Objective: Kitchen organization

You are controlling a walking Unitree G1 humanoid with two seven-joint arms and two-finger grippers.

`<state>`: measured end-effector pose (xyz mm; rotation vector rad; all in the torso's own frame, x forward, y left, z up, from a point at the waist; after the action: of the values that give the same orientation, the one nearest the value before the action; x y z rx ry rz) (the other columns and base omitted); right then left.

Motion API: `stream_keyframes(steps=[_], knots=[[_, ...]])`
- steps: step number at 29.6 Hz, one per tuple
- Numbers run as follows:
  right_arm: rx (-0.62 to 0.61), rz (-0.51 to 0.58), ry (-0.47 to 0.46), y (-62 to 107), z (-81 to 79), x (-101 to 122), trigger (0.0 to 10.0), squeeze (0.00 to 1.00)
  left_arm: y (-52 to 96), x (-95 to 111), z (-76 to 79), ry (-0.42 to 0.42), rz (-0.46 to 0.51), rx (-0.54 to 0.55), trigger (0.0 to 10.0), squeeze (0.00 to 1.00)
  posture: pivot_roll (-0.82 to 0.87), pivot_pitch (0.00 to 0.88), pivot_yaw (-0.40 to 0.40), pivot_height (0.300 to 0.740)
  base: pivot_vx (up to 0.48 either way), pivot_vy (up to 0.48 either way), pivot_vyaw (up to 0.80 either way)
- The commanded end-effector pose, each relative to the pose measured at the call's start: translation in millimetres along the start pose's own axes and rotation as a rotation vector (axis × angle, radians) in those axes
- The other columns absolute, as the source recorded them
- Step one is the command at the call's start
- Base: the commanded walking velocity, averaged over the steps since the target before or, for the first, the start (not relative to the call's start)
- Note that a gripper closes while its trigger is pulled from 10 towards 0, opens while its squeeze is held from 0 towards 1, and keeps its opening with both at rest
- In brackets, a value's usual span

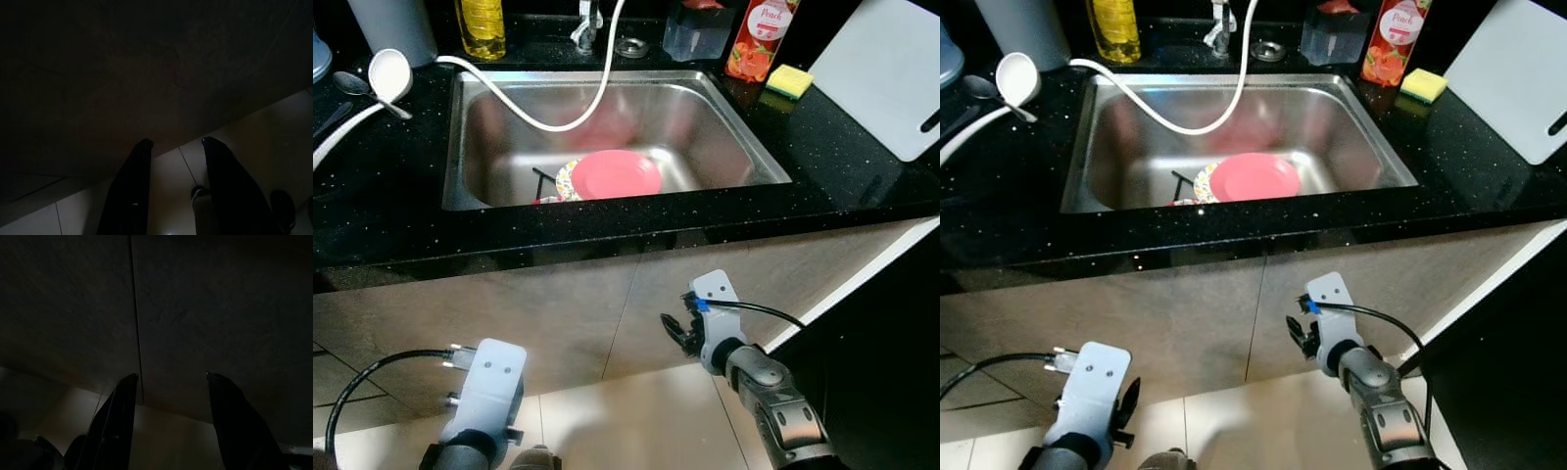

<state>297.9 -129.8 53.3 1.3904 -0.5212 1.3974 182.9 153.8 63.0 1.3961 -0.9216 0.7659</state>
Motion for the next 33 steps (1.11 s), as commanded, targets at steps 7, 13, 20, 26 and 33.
stream_keyframes(steps=[7,13,20,26,33], knots=[[0.009,-0.035,0.006,2.2,-2.7,-12.0,10.0,0.0,0.1,-8.2,-0.6,-0.014,-0.028,0.001,10.0,0.0,0.21,0.038,-0.073,0.74,0.0,0.0,0.0],[0.004,-0.043,0.003,4.6,-4.9,-15.5,10.0,0.0,2.5,-10.9,-0.9,-0.015,-0.037,-0.006,10.0,0.0,0.2,0.034,-0.053,0.74,0.0,0.0,0.0],[-0.001,-0.05,0.005,9.9,-5.3,-17.9,10.0,0.0,5.6,-13.5,-0.1,-0.016,-0.051,-0.018,10.0,0.0,0.19,0.046,-0.047,0.74,0.0,0.0,0.0],[-0.009,-0.058,0.003,13.0,-5.6,-19.9,10.0,0.0,7.0,-13.3,0.0,-0.014,-0.054,-0.018,10.0,0.0,0.2,0.049,-0.034,0.74,0.0,0.0,0.0],[-0.048,-0.038,-0.015,6.7,-2.2,-15.2,10.0,0.0,3.4,-11.9,-4.1,-0.013,-0.052,-0.012,10.0,0.0,0.19,0.022,-0.022,0.74,0.0,0.0,0.0]])
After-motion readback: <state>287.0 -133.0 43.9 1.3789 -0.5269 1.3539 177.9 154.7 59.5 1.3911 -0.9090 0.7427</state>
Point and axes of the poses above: a point about 5 cm out from each wrist's last joint towards the gripper, its own y axis pointing back from the gripper into the wrist, its own x axis along the axis of the wrist's last joint, z = x × y, the point moved 4 cm from there along -y, pointing out of the wrist towards the gripper, and after that the axes turned 11 degrees about y, right-handed, at the moved point
